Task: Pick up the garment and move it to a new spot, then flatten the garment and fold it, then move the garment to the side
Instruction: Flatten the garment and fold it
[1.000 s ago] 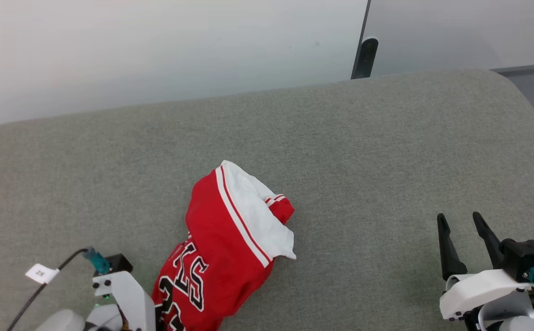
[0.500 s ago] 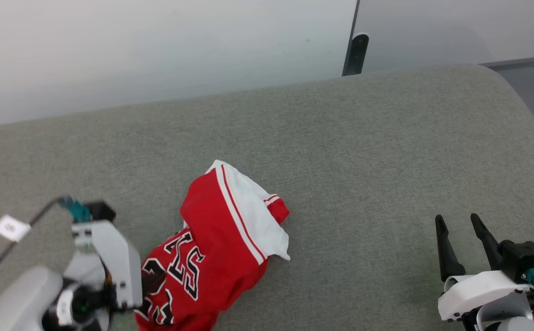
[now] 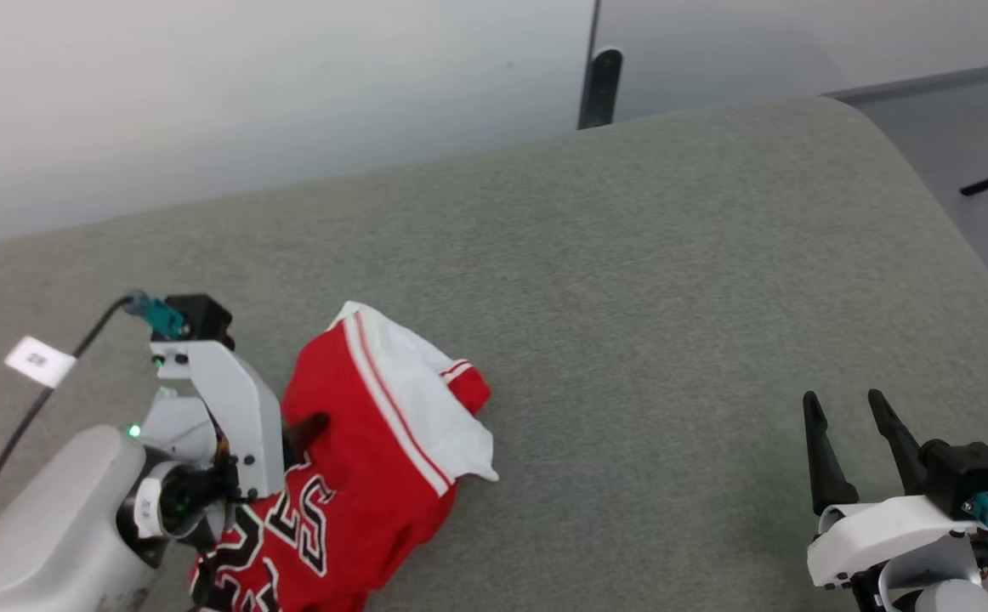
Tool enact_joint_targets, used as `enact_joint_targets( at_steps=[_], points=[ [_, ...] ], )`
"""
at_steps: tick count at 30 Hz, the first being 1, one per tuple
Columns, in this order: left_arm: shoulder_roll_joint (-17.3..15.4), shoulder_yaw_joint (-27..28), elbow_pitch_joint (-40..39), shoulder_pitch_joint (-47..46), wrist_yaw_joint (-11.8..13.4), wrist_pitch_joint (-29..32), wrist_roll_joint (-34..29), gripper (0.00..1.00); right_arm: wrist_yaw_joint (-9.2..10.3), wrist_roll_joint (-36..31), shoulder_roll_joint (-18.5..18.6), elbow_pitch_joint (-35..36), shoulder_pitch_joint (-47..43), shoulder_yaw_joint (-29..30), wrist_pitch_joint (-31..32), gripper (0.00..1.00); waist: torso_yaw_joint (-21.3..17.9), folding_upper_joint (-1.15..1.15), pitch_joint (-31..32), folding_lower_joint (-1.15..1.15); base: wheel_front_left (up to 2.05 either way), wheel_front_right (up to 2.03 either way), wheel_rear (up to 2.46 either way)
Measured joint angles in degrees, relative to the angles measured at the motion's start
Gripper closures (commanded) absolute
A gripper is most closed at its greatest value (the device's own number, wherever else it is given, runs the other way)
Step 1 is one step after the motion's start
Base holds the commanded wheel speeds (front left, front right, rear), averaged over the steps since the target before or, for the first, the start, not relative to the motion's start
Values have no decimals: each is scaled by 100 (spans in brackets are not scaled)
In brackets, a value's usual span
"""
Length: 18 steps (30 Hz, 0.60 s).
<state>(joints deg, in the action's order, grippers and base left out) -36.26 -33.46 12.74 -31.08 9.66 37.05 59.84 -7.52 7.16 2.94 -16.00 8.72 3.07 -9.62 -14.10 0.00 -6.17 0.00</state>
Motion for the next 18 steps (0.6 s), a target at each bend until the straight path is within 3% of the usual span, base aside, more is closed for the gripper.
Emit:
enact_joint_targets(
  at_steps=[8, 10, 11, 18],
  points=[
    [176, -190, 751, -114, 53, 383, 52, 0, 0, 37, 1, -71, -3, 15, -48, 0, -233, 0, -28, 0, 0, 0, 0],
    [255, -200, 854, -111, 40, 503, 169, 72, 0, 37, 1, -78, -6, 20, -54, 0, -253, 0, -27, 0, 0, 0, 0],
    [286, -197, 883, -114, 37, 513, 189, 100, 0, 37, 1, -79, -6, 24, -54, 0, -255, 0, -22, 0, 0, 0, 0],
    [337, -225, 956, -271, -19, 535, 182, 100, 0, 34, 1, -93, -13, 43, -52, 0, -214, 0, 29, 0, 0, 0, 0]
  ],
)
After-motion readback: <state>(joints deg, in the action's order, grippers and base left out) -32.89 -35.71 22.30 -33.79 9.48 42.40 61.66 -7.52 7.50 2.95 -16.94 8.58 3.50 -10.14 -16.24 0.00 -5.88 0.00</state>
